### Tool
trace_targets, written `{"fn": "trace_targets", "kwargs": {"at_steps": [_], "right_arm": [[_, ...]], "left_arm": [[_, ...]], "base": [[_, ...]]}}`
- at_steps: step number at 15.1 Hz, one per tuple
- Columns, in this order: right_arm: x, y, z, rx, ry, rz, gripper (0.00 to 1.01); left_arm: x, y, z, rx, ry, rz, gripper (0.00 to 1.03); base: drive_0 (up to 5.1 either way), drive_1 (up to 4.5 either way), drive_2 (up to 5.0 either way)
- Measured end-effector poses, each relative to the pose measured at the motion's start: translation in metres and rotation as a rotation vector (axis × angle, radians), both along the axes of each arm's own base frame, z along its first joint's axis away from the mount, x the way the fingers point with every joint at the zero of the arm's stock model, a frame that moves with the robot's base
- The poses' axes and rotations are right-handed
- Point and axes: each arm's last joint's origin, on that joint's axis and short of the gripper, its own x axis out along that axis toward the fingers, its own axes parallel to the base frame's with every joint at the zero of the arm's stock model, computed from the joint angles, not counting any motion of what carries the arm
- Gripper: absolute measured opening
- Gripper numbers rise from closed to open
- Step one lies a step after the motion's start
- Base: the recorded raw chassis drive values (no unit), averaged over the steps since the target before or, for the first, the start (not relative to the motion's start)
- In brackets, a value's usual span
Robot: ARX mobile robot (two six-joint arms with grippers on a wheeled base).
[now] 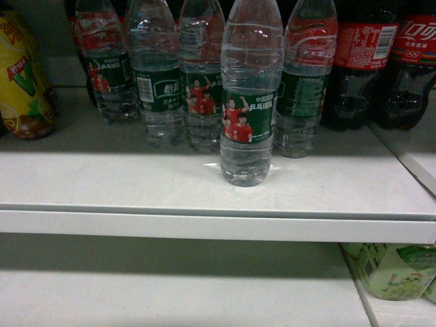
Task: Move water from second to third shelf
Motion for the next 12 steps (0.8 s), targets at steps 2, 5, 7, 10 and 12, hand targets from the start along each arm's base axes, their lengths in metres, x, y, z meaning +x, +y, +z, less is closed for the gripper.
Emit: {"fn": "trace_targets", "kwargs": {"at_steps": [2,5,7,10,12], "right_arm": [[0.0,0.0,0.0,0.0,0.0,0.0,0.98],[0.0,0.0,0.0,0.0,0.0,0.0,0.98],[0.0,0.0,0.0,0.0,0.0,0.0,0.98],[0.0,0.0,0.0,0.0,0.0,0.0,0.98],[0.0,0.0,0.0,0.0,0.0,0.0,0.98]], "left_arm": [[0.0,0.0,0.0,0.0,0.0,0.0,0.98],[0.0,0.0,0.0,0.0,0.0,0.0,0.98],[0.0,0.0,0.0,0.0,0.0,0.0,0.98],[0.0,0.0,0.0,0.0,0.0,0.0,0.98],[0.0,0.0,0.0,0.0,0.0,0.0,0.98]], "base": [[0.0,0.0,0.0],[0.0,0.0,0.0],[0.0,0.0,0.0],[0.0,0.0,0.0],[0.0,0.0,0.0]]}}
